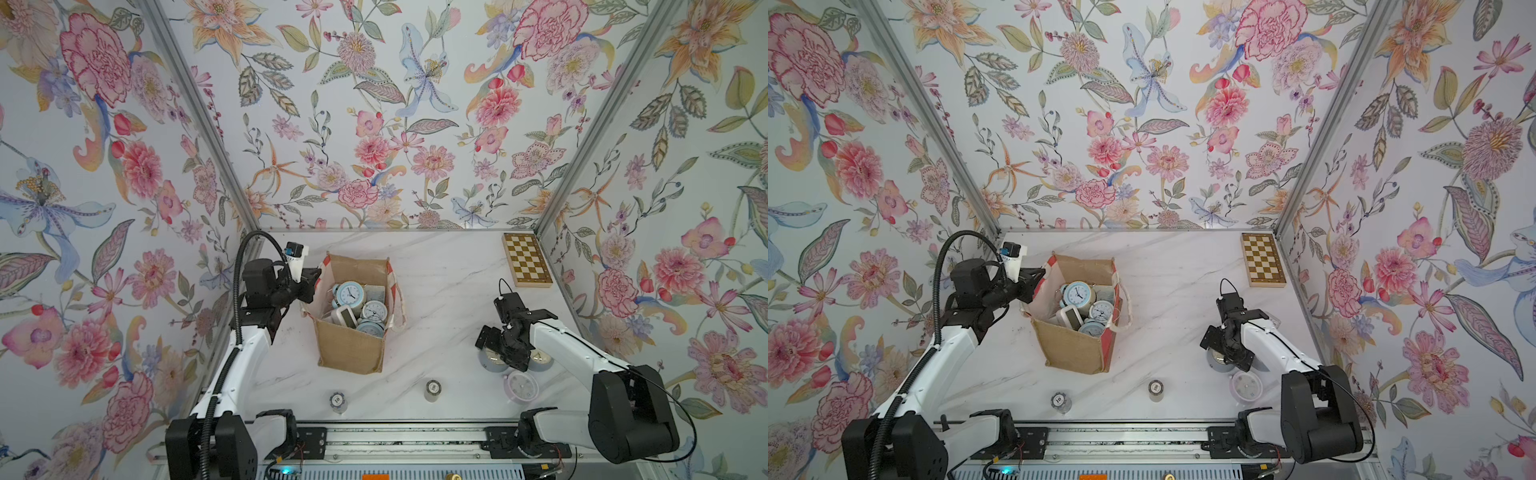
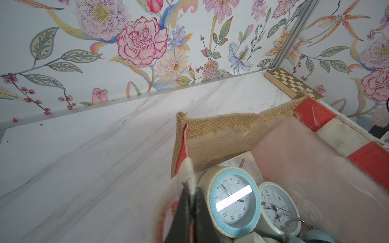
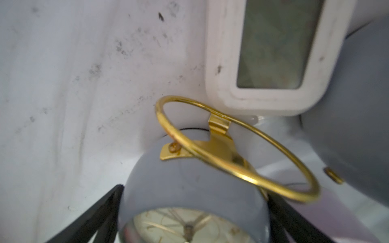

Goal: Put the alarm clock into the canvas bag
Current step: Pick up the alarm from the center of the board.

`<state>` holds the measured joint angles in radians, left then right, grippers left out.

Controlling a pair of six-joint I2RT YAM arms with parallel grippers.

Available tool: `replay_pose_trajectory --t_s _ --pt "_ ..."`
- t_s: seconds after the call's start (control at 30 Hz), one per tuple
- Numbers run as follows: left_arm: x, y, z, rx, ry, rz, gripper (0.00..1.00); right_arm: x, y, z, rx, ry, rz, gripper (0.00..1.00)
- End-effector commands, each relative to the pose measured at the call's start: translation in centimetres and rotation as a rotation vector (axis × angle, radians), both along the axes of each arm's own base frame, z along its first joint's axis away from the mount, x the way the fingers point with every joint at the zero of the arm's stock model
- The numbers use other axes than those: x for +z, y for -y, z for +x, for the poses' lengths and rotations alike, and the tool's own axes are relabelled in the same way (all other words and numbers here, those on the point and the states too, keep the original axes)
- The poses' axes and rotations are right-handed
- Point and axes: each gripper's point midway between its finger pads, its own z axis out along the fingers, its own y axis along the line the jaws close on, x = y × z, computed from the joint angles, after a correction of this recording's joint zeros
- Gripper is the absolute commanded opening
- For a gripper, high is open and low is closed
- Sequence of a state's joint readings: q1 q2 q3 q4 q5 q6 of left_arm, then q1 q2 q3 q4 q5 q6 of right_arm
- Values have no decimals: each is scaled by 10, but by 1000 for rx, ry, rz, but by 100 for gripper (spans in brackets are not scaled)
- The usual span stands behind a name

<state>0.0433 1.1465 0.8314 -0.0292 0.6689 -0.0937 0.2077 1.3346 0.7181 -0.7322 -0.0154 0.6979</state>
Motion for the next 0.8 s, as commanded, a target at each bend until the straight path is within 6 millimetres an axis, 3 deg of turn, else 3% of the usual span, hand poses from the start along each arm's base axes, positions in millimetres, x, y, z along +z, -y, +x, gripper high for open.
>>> replay_pose_trajectory --t_s 0.0,0.2,0.57,0.77 --pt "6 1 4 0 20 12 0 -8 -3 -2 -19 -19 21 99" --pt "5 1 4 0 17 13 0 -10 -4 -5 -23 -29 20 99" --pt "4 1 5 0 12 13 0 -4 -9 1 -4 -9 35 85" --pt "3 0 6 0 11 15 0 9 -15 13 17 41 50 81"
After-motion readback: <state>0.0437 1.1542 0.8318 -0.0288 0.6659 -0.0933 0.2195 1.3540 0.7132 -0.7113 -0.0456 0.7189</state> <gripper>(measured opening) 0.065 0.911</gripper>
